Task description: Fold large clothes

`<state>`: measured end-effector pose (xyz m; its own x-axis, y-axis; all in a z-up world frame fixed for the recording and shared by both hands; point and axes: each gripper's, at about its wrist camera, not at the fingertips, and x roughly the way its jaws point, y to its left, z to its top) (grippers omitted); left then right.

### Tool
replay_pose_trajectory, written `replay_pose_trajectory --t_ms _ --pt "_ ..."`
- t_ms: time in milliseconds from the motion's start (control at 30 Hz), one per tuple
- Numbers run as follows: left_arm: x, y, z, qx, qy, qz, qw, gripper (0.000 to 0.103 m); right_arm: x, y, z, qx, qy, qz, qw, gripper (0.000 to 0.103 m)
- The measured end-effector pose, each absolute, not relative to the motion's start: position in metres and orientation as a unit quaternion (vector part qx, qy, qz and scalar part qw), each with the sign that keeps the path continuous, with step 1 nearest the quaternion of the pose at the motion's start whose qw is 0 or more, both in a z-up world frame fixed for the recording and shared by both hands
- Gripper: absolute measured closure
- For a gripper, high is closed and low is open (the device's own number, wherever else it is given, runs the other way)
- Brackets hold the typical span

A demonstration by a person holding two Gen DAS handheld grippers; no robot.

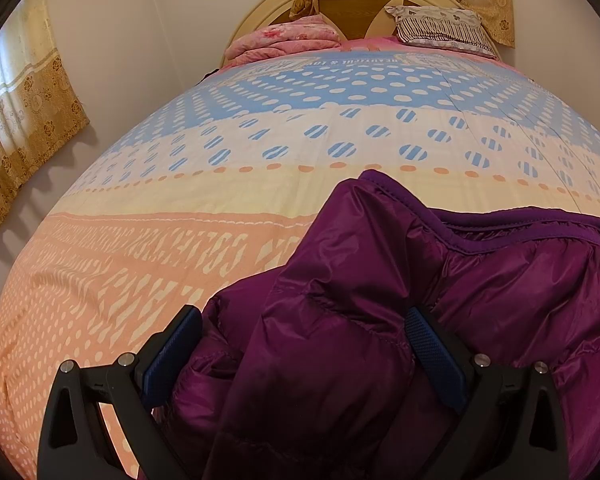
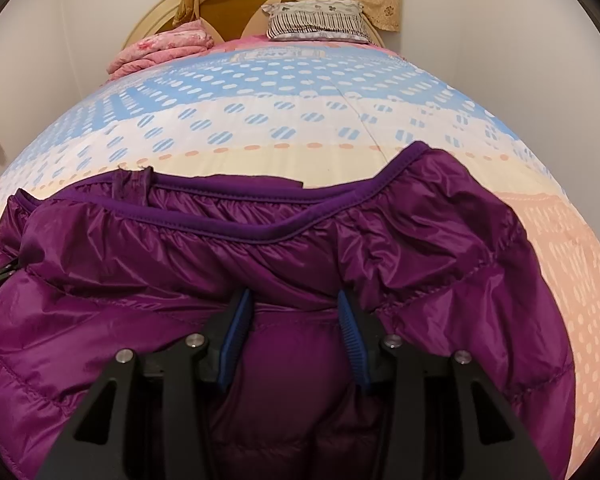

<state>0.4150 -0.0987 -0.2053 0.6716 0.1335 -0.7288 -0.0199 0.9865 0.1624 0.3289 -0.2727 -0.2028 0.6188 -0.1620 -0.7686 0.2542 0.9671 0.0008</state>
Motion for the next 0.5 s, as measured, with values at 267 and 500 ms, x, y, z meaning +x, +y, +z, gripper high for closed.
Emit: replay_pose_trajectory --t_ms 267,500 --pt "0.413 -0.101 -0.199 0.091 0.411 0.059 0.905 0.001 0.331 -0.266 -0.193 0.036 0.434 -0.128 0.891 0.054" --pt "0.380 -0.106 -0.161 0.042 0.373 0.035 0.926 0.001 0.322 -0.214 -0.152 0.019 0.383 -0.106 0.918 0.036"
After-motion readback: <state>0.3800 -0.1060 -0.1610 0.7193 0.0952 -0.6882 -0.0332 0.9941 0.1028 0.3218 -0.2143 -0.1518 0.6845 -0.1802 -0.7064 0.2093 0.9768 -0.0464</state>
